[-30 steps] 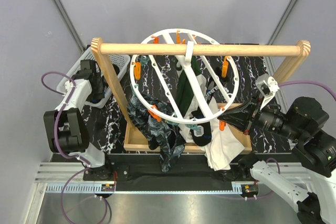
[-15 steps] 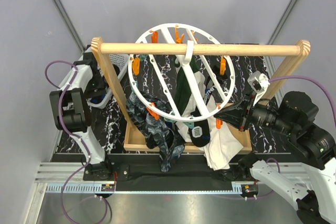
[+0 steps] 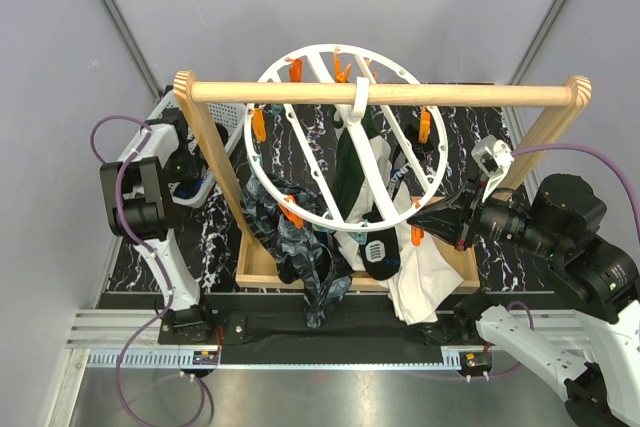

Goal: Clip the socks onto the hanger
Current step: Adjust the sock in the bin.

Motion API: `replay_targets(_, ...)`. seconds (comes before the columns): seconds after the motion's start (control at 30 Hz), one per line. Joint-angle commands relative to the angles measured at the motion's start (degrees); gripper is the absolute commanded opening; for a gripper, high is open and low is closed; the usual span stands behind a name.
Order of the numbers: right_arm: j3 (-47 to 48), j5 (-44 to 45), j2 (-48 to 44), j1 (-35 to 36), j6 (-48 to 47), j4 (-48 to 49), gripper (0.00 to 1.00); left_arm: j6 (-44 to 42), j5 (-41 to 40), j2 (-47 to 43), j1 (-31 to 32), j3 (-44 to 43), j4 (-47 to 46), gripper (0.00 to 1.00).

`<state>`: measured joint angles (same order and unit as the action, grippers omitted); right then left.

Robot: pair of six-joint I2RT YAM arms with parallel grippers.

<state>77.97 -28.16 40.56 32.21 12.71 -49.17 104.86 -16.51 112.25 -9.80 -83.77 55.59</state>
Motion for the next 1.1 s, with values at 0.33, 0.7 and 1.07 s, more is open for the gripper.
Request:
replay_targets(0.33, -1.2, -0.1, 0.3, 0.2, 1.6, 0.2, 0.0, -20.8, -20.4, -16.4, 5.8, 2.6, -13.8, 0.0)
replay_targets(0.7, 0.2, 0.7, 0.0, 0.1, 1.4, -2.0, 0.0, -10.3, -4.4, -12.5, 3.9, 2.5, -11.7, 0.8)
replay_targets(1.07, -1.0, 1.2, 0.4, 0.2, 1.3, -1.2, 0.0, -1.9, 8.1, 3.9, 0.2, -11.0, 5.1, 0.83)
